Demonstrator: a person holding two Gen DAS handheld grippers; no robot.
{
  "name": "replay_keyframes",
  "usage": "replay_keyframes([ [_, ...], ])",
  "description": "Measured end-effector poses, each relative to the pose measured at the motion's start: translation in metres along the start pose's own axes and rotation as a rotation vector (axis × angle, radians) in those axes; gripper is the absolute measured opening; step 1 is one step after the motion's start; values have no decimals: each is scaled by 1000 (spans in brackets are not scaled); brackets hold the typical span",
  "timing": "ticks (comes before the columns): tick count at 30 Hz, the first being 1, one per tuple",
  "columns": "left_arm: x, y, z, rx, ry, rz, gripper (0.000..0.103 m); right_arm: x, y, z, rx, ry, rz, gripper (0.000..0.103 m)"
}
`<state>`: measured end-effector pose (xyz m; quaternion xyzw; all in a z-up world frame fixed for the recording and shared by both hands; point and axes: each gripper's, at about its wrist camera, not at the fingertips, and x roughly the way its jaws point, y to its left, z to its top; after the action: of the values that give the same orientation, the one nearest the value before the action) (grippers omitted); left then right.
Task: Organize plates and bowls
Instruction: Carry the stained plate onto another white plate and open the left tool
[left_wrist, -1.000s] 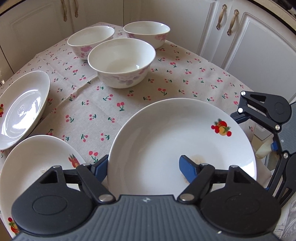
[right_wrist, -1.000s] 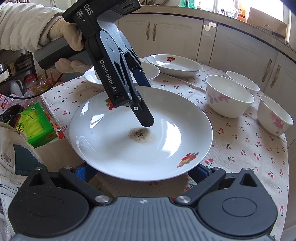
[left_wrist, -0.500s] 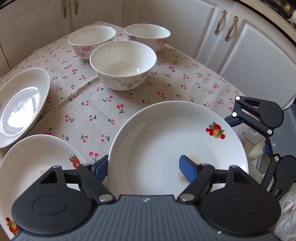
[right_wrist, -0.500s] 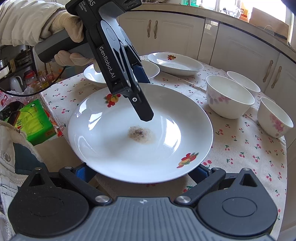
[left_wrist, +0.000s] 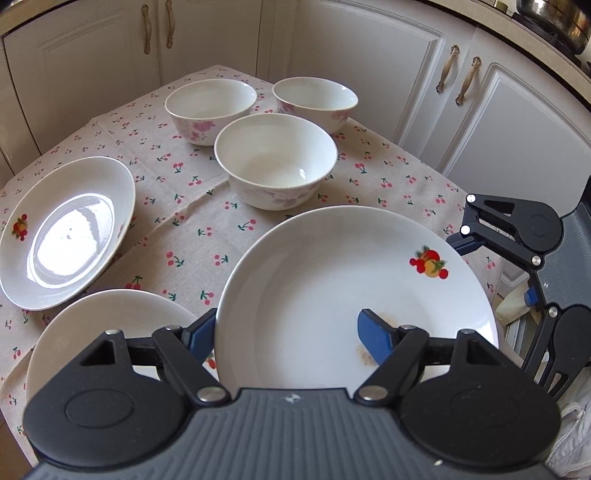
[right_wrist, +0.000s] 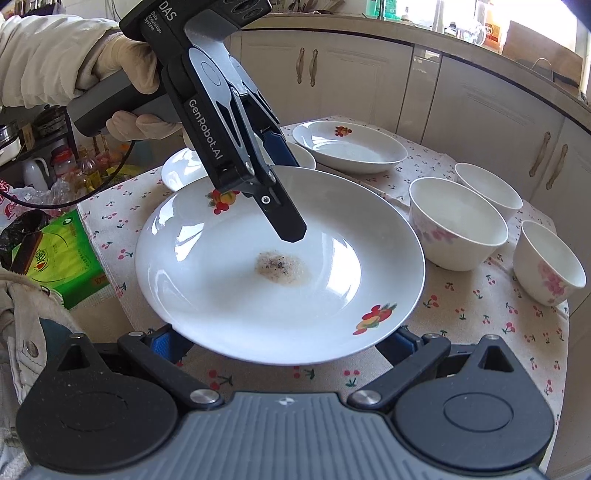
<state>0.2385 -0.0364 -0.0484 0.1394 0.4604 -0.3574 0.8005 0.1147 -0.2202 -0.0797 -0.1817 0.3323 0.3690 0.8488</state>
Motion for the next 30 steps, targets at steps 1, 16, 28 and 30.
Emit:
replay_keyframes([
  [1,-3,3,0,-5,-6,5,78,1,0,4,-1,-3,4,103],
  [16,-45,62,-30,-110,-85,97,78,39,15,65,-80,-27,69,103],
  [28,-50,101,-60,-197,-100,129,78,79,33,91,-111,8,110,103],
  [30,-48,105,-63,-200,-105,129,78,83,35,93,-109,15,108,103],
])
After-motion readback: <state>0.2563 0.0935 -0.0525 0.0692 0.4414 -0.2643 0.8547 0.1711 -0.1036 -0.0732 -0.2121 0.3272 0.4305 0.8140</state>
